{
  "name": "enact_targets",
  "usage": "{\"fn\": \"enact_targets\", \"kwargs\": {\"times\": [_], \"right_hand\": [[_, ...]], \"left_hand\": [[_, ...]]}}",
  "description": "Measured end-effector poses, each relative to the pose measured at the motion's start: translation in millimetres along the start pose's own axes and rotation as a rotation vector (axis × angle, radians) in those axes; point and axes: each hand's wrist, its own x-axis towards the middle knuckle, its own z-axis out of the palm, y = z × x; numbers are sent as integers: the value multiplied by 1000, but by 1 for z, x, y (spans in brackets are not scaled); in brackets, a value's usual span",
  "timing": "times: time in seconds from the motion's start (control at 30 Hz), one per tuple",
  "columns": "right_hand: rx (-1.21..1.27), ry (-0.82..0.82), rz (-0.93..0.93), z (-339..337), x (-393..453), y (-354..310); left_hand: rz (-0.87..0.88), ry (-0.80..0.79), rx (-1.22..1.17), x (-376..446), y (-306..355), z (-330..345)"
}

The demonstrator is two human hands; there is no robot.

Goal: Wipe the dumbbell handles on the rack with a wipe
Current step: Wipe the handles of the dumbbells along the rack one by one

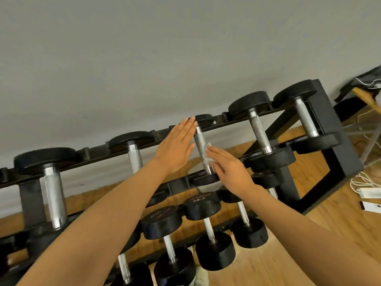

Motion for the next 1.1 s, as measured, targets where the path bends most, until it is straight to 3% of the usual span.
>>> {"fn": "enact_targets", "kwargs": {"times": [0.2, 0.33, 0.43, 0.53, 0.63, 0.7, 0.83, 0.93, 1.0, 1.1], "right_hand": [[68, -20, 38, 10, 25, 14], [195, -290, 1, 10, 42, 25], [93, -475, -188, -7, 50, 49], [-78, -605, -492, -14, 61, 69], [-197, -639, -845, -6, 77, 80], [-235, -614, -979, -6, 96, 82], [-285, -413, -972, -4, 134, 72], [-282, -382, -862, 1, 123, 68], [-272, -485, -868, 0, 104, 72], [-271, -724, -1059, -7, 93, 74]], "left_hand": [[83, 104, -52, 8, -13, 18], [80, 171, -79, 8, -14, 22], [88, 184, -136, 8, -16, 23], [97, 196, -192, 6, -18, 21], [142, 211, -213, 7, -23, 18], [144, 180, -214, 7, -26, 14], [154, 93, -139, 7, -34, 2], [205, 69, -108, 8, -40, -3], [213, 35, -122, 8, -43, -4], [206, 7, -146, 6, -43, -6]]}}
